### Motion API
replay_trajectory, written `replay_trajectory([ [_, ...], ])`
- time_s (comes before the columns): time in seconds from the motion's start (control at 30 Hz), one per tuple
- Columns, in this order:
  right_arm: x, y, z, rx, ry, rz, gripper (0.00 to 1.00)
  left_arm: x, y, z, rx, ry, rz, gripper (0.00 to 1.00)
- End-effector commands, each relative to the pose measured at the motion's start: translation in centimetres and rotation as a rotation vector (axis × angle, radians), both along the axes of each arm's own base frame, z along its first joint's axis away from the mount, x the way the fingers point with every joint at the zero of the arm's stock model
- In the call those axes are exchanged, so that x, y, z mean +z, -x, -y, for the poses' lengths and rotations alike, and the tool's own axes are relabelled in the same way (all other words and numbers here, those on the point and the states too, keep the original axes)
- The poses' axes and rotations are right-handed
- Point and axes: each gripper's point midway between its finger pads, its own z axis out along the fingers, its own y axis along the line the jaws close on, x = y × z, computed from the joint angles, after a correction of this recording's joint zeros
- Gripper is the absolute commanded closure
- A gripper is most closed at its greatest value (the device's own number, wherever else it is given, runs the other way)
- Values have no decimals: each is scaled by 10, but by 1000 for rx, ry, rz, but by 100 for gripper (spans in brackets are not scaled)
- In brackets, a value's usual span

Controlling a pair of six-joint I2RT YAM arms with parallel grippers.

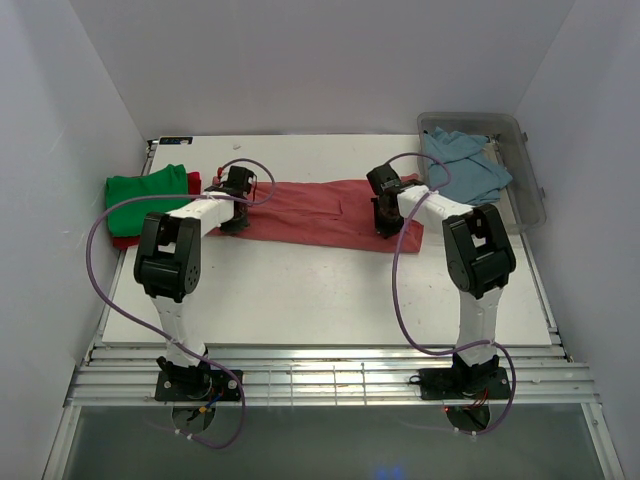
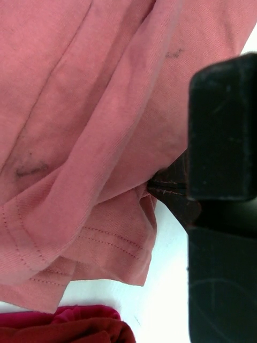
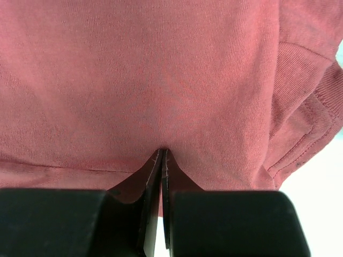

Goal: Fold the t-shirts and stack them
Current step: Fold the tshirt

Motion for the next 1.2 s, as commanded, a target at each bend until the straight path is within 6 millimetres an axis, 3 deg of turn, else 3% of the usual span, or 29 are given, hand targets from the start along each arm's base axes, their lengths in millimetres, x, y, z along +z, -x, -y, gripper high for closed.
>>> replay_trajectory([
  [0.0, -25, 7, 19, -28, 78, -74, 92, -1, 1, -11, 16, -46, -18, 100],
  [0.17, -28, -7, 25, -39, 90, -84, 92, -21, 21, -12, 29, -47, -131, 100],
  [0.4, -26, -47, 30, -58, 90, -73, 92, -44, 81, 9, 18, 41, -318, 100],
  [0.47, -25, -63, 24, -60, 76, -62, 92, -49, 100, 21, -1, 46, -357, 100],
  [0.57, -33, -73, 20, -59, 70, -84, 92, -48, 121, 43, -43, 58, -389, 100],
  [0.6, -26, -82, 16, -58, 59, -66, 92, -47, 128, 55, -61, 64, -395, 100],
  [0.8, -37, -95, 0, -62, -10, -79, 92, -54, 163, 94, -100, 126, -456, 100],
  [1.0, -46, -107, -10, -68, -53, -75, 92, -70, 232, 145, -202, 155, -523, 100],
  [1.17, -46, -117, -7, -76, -43, -48, 92, -72, 274, 184, -256, 184, -549, 100],
])
